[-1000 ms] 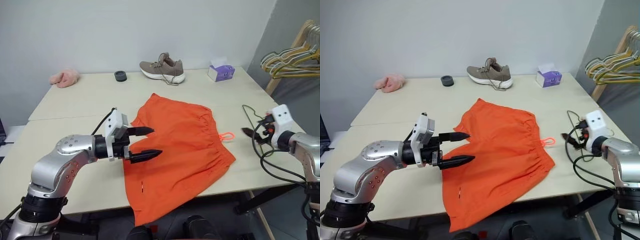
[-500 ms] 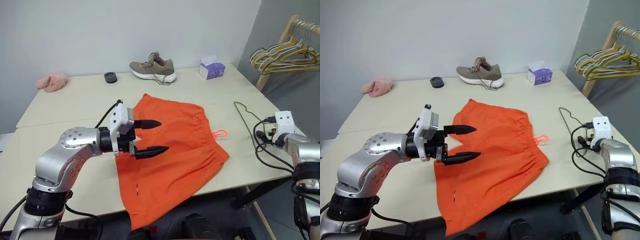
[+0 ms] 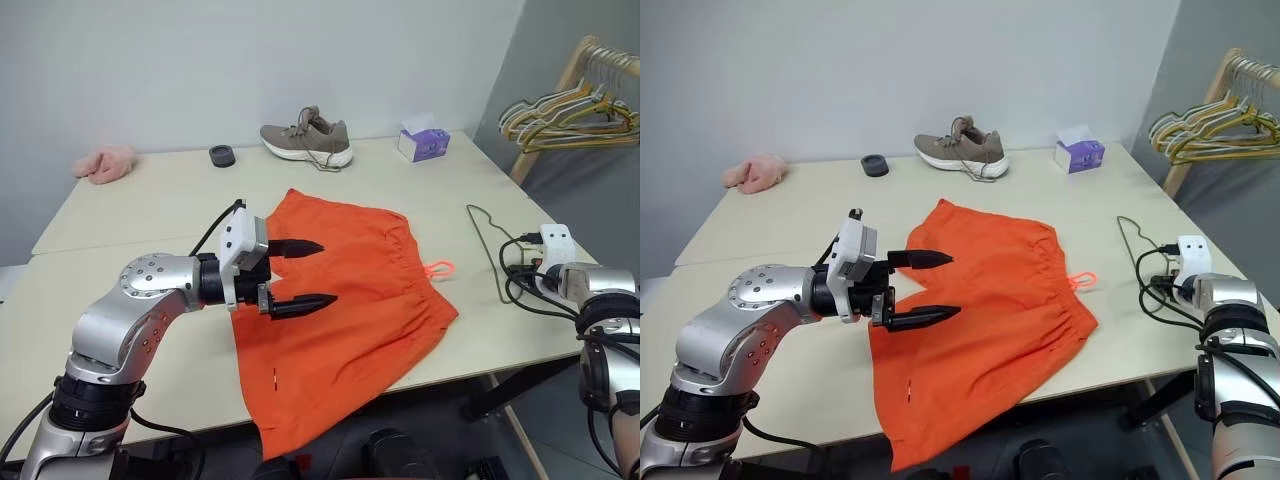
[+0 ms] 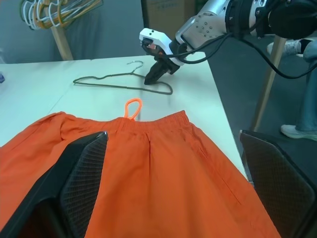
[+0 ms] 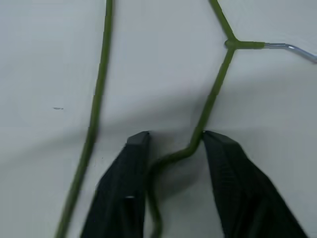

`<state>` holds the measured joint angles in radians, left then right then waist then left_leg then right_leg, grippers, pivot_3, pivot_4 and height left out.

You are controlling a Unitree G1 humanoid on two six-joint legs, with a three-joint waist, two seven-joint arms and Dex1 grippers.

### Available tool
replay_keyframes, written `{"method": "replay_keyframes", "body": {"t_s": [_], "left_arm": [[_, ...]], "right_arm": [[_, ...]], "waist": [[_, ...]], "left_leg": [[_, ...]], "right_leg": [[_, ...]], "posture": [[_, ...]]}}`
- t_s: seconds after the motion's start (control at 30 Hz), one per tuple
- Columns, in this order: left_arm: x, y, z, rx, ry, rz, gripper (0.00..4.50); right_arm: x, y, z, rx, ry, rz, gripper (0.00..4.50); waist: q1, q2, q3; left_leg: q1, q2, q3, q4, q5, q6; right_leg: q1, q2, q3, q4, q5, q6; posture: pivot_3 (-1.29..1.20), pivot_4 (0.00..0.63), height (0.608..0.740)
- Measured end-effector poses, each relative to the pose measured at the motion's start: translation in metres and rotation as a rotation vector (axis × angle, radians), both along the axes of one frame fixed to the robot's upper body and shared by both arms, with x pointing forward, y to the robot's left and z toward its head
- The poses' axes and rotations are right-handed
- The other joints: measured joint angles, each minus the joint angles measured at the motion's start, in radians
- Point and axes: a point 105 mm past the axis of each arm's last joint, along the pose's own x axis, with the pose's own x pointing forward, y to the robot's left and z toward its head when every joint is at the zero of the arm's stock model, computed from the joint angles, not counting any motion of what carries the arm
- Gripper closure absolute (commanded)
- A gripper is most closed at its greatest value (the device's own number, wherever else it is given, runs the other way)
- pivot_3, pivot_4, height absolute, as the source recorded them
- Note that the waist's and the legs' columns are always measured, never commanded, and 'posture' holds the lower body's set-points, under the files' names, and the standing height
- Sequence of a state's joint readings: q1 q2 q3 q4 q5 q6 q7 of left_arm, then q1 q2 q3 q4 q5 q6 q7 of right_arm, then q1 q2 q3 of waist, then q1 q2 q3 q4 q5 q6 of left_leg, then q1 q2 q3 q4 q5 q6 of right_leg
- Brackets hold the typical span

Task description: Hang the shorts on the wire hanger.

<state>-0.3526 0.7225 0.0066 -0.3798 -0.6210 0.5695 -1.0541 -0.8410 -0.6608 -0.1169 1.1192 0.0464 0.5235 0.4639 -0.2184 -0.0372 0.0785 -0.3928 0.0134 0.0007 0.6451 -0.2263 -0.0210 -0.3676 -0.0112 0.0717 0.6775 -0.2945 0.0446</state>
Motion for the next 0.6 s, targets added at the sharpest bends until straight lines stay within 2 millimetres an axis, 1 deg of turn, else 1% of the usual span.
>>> {"method": "replay_keyframes", "body": {"t_s": [0.07, 0.23, 0.33, 0.37, 0.43, 0.53, 0.6], "left_arm": [[0.000, 0.001, -0.001, 0.001, -0.001, 0.003, 0.00], [0.003, 0.005, -0.007, 0.001, 0.018, 0.027, 0.00], [0.012, 0.013, -0.012, 0.003, 0.016, 0.078, 0.00], [0.018, 0.019, -0.015, 0.005, 0.016, 0.118, 0.00], [0.032, 0.032, -0.020, 0.010, 0.008, 0.205, 0.00], [0.056, 0.051, -0.021, 0.016, -0.033, 0.340, 0.00], [0.066, 0.056, -0.018, 0.012, -0.061, 0.389, 0.00]], "right_arm": [[0.001, -0.002, -0.001, -0.029, -0.006, -0.018, 4.40], [0.005, -0.003, 0.002, -0.097, -0.042, -0.001, 4.46], [0.009, -0.001, 0.006, -0.203, -0.079, 0.081, 4.46], [0.012, 0.004, 0.011, -0.233, -0.109, 0.126, 4.46], [0.018, 0.012, 0.028, -0.295, -0.184, 0.211, 4.46], [0.022, 0.024, 0.064, -0.424, -0.330, 0.323, 4.46], [0.021, 0.029, 0.084, -0.511, -0.400, 0.372, 4.46]], "waist": [[0.002, -0.002, -0.001], [0.002, -0.002, -0.001], [0.002, 0.001, 0.001], [0.000, 0.004, 0.003], [-0.001, 0.009, 0.006], [-0.001, 0.013, 0.008], [0.000, 0.013, 0.008]], "left_leg": [[0.000, 0.000, 0.000, 0.000, 0.000, 0.000], [0.000, 0.000, 0.000, 0.000, 0.000, 0.000], [-0.001, -0.001, 0.001, 0.000, 0.000, 0.000], [-0.001, -0.001, 0.001, 0.000, 0.000, 0.000], [-0.002, -0.001, 0.002, 0.000, 0.000, 0.000], [-0.005, 0.000, 0.001, -0.001, 0.000, 0.000], [-0.005, 0.000, 0.000, -0.001, 0.000, 0.000]], "right_leg": [[0.000, 0.000, 0.000, 0.000, 0.000, 0.000], [0.000, 0.000, 0.000, 0.000, 0.000, 0.000], [-0.001, -0.001, 0.001, 0.000, 0.000, 0.000], [-0.002, -0.001, 0.001, 0.000, 0.000, 0.000], [-0.004, -0.001, 0.001, 0.001, 0.000, 0.001], [-0.007, -0.001, 0.001, 0.002, 0.000, 0.001], [-0.007, -0.001, 0.000, 0.002, 0.000, 0.001]], "posture": [[-0.18, 0.047, 0.740], [-0.18, 0.048, 0.740], [-0.19, 0.050, 0.740], [-0.19, 0.050, 0.740], [-0.19, 0.051, 0.740], [-0.19, 0.052, 0.740], [-0.20, 0.053, 0.740]]}}
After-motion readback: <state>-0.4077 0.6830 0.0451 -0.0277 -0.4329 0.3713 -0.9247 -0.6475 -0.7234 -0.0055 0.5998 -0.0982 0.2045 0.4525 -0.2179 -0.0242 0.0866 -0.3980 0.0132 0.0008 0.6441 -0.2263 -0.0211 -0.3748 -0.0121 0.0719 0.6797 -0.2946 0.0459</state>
